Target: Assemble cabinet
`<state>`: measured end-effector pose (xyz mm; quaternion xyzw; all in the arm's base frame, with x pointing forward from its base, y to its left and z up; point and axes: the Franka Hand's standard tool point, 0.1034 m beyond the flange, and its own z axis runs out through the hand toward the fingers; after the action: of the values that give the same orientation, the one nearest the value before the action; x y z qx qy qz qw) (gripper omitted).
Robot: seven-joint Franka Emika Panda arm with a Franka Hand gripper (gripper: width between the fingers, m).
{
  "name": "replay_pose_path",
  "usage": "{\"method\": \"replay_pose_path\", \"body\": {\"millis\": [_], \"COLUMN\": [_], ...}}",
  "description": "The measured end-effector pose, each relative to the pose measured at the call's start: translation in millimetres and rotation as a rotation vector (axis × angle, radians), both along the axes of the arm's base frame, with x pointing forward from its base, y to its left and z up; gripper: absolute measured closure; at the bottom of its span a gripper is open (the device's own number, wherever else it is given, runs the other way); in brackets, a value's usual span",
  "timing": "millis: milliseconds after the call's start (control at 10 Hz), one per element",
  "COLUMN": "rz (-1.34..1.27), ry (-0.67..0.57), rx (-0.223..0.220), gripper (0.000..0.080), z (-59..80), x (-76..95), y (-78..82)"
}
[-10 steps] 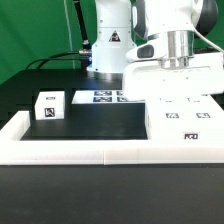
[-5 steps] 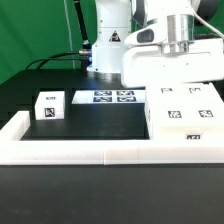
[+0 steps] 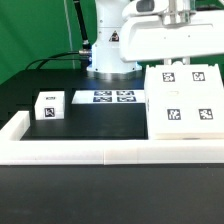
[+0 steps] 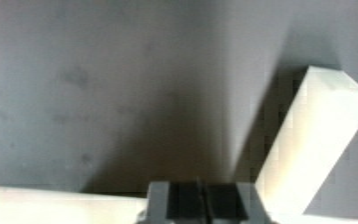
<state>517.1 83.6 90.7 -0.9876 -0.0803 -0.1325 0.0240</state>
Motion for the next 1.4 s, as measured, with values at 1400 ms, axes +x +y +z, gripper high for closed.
{"method": "replay_pose_path", "body": {"millis": [1400], "rz": [0.019], "ry": [0.058], "rx": [0.004], "gripper": [0.0797], "z": [44.7], "x": [25.2], "y": [1.5]}}
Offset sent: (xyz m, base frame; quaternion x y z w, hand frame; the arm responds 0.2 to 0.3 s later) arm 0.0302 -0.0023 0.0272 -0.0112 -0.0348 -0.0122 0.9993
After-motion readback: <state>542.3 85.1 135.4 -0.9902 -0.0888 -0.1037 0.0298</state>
